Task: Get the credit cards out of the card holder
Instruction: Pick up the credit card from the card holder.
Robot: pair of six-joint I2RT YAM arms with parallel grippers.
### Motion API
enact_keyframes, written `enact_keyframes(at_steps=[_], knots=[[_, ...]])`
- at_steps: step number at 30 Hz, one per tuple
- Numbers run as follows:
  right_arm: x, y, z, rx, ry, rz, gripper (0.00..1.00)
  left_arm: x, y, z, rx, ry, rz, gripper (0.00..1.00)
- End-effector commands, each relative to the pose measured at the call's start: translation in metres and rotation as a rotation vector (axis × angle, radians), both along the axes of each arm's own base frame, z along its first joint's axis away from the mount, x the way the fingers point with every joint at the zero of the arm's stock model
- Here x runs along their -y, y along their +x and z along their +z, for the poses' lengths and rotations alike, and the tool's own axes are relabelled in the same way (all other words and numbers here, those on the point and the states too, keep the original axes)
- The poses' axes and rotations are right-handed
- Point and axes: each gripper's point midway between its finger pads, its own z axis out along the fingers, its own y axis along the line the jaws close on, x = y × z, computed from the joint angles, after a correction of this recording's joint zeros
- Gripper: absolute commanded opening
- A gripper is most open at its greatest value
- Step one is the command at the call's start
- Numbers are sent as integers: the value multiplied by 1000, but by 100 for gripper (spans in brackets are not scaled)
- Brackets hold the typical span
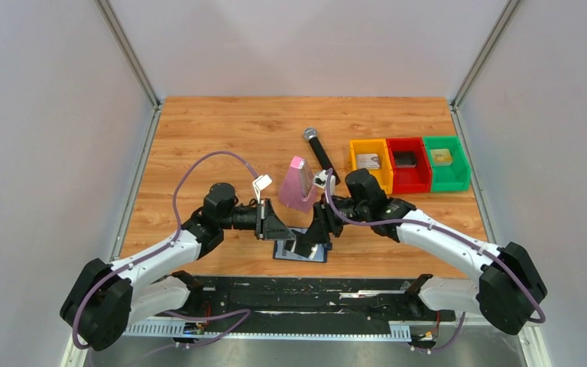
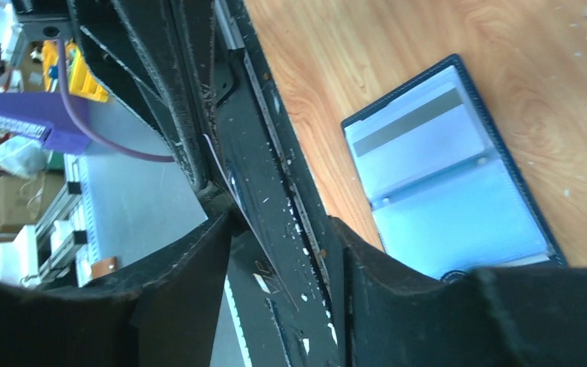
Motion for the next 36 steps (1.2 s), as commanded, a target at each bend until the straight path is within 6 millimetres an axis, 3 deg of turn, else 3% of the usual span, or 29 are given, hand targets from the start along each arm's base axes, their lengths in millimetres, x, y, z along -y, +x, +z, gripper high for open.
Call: enact_keyframes(at_steps=[1,2,4,5,6,7,10,14,18,24,31,33,35,36], knots=[[-13,-10,22,5,87,123,45,5,-7,13,65,-22,-90,0],[-14,-11,23,2,96,130,39,5,-7,13,63,-19,-94,0],[-14,-11,23,-3,108,116,14,5,-7,11,66,-7,-96,2],[-14,-10,23,-6,115,96,3,4,-7,10,69,-2,-95,10],[-15,-8,26,-12,131,71,0,4,-4,10,73,3,-81,17],[-15,-5,27,-16,140,38,0,3,-3,12,79,8,-71,30],[-14,4,33,-39,188,-81,0,2,10,16,107,29,4,50],[-10,12,46,-98,287,-238,0,0,23,27,120,24,100,64],[-1,23,63,-116,395,-383,0,-2,29,35,111,-22,166,69],[7,31,88,-108,537,-499,0,-1,32,32,77,-85,208,70],[4,29,94,-139,601,-520,0,6,35,36,28,-158,198,63],[2,26,89,-146,585,-500,0,8,35,40,23,-179,188,53],[0,23,84,-146,565,-477,2,8,34,42,26,-192,181,30],[0,21,81,-140,549,-468,4,9,34,42,28,-194,180,25]])
